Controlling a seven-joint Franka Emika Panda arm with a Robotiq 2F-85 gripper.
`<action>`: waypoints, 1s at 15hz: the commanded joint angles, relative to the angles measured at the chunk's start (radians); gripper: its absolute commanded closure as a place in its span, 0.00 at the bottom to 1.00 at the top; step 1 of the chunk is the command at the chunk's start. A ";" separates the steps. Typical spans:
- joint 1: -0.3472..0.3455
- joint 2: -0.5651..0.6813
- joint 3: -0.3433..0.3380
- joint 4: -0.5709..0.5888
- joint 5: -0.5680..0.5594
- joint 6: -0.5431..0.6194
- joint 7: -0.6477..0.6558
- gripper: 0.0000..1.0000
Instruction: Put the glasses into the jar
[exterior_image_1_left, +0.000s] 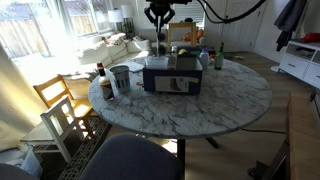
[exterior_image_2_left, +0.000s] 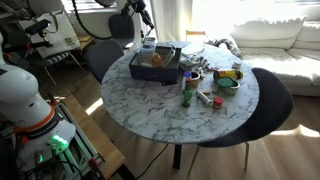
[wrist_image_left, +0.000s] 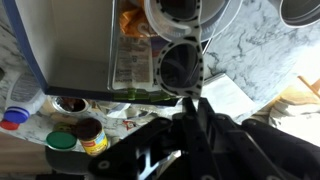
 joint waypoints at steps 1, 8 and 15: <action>-0.062 0.025 0.070 0.022 -0.093 -0.064 0.155 0.98; -0.130 0.099 0.113 0.055 -0.133 -0.034 0.282 0.98; -0.123 0.215 0.118 0.156 -0.129 -0.007 0.360 0.98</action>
